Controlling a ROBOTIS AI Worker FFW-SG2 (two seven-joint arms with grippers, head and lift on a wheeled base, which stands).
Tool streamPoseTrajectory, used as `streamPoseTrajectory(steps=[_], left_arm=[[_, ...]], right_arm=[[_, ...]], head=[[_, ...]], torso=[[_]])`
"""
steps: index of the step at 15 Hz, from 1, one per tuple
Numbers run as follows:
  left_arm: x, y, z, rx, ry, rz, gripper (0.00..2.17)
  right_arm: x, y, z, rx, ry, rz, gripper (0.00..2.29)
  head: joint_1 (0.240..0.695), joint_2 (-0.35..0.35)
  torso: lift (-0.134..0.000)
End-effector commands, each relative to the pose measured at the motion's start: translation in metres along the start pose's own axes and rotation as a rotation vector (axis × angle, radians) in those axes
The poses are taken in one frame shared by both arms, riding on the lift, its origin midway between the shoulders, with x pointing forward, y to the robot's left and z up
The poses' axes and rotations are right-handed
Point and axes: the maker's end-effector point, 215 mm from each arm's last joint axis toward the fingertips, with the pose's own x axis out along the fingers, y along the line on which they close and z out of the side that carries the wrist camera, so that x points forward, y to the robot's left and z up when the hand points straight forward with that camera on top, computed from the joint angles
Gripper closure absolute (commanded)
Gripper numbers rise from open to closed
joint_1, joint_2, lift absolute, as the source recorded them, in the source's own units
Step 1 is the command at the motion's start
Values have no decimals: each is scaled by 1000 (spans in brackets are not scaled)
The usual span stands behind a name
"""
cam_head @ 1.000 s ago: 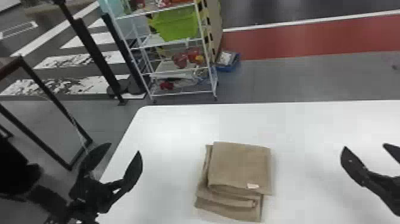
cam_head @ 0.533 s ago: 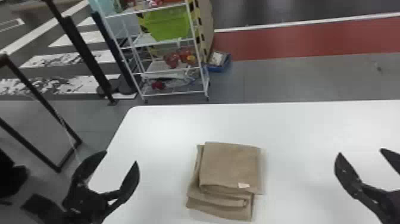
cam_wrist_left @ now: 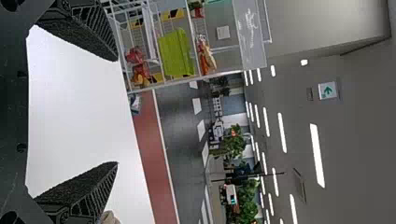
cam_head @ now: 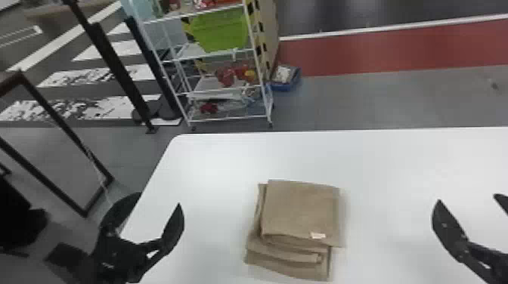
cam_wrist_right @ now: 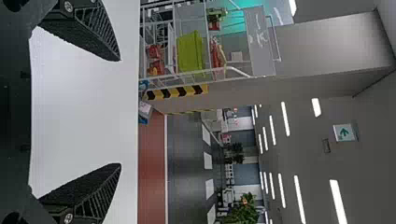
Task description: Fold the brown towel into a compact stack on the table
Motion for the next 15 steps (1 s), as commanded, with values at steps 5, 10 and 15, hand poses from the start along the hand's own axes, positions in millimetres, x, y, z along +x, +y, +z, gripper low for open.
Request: streamPoseTrajectory(steps=[5, 10, 15], left_arm=[[-4, 3, 10, 14, -41, 14, 87], [-5, 2, 14, 12, -56, 12, 87], [-7, 2, 9, 0, -56, 11, 87]], right_arm=[[0, 3, 0, 1, 1, 5, 83], [0, 3, -1, 8, 2, 5, 83], [-1, 6, -3, 11, 4, 8, 83]], head=[[695, 314], [695, 316], [695, 317]], torso=[[-119], [-119], [-119]])
